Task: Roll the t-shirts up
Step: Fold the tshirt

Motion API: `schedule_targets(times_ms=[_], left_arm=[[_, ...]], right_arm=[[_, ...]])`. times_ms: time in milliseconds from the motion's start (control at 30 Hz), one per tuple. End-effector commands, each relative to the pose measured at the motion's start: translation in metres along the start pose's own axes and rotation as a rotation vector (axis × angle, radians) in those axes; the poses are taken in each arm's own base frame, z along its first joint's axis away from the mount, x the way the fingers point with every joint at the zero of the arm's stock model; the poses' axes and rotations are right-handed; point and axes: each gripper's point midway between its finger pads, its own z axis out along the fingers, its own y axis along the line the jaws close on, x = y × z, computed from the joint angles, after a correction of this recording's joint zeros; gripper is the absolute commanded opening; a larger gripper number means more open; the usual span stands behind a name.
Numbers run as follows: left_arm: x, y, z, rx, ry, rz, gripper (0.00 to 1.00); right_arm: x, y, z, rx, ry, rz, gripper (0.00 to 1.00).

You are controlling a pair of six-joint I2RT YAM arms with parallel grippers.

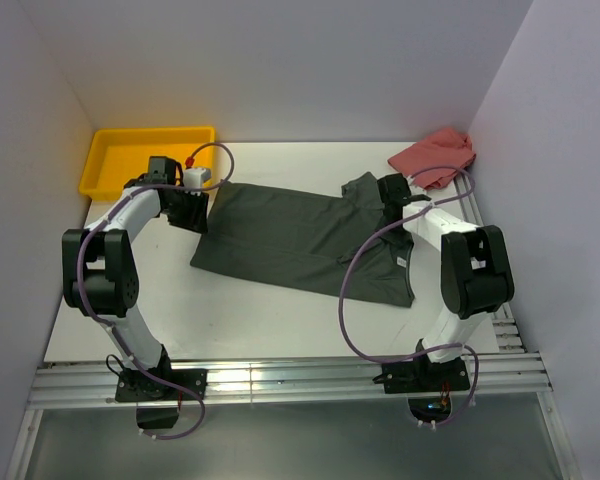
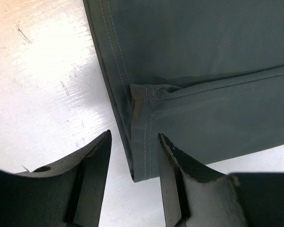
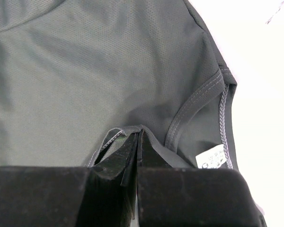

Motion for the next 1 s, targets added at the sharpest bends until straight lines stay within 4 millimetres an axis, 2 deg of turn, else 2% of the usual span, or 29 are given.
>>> schedule_targets(times_ms=[0,67,167,200,300,333,400,500,533,567,700,867,967], left_arm=[[-0.016,0.000,-0.008,-0.019,-0.063,0.034,0.49],[-0.018,0.002,-0.005,-0.023,-0.070,0.035,0.50],[-0.015,0.002,-0.003,-0.022,-0.064,0.039,0.53],[-0.011,0.002,-0.001,-0.021,-0.058,0.041,0.54],[-0.001,0.005,-0.002,-0.033,-0.041,0.058,0.59],[0.000,0.003,-0.005,-0.027,-0.043,0.070,0.62],[0.008,0.001,-0.009,0.001,-0.032,0.072,0.64],[0.017,-0.003,-0.024,0.040,-0.030,0.091,0.68],[0.022,0.001,-0.032,0.042,-0.026,0.094,0.70],[0.025,0.000,-0.036,0.067,-0.032,0.092,0.71],[0.050,0.005,-0.047,0.106,-0.012,0.082,0.74],[0.070,0.003,-0.038,0.132,0.014,0.065,0.74],[0.077,-0.003,-0.031,0.176,0.027,0.047,0.75]], right_arm=[[-0.033,0.009,-0.015,-0.023,-0.077,0.010,0.00],[-0.031,0.010,-0.012,-0.023,-0.064,0.005,0.00],[-0.029,0.007,-0.014,-0.020,-0.066,0.008,0.16],[-0.029,0.006,-0.015,-0.018,-0.071,0.009,0.29],[-0.028,-0.001,-0.025,-0.015,-0.089,0.011,0.51],[-0.028,-0.004,-0.029,-0.012,-0.093,0.015,0.53],[-0.025,-0.012,-0.041,-0.012,-0.107,0.026,0.57],[-0.018,-0.022,-0.059,-0.033,-0.113,0.058,0.58],[-0.019,-0.023,-0.073,-0.059,-0.134,0.083,0.59],[-0.008,-0.032,-0.074,-0.042,-0.114,0.086,0.59],[0.018,-0.042,-0.100,-0.145,-0.103,0.145,0.61],[0.067,-0.072,-0.091,-0.105,-0.026,0.163,0.62],[0.086,-0.082,-0.087,-0.098,0.006,0.184,0.65]])
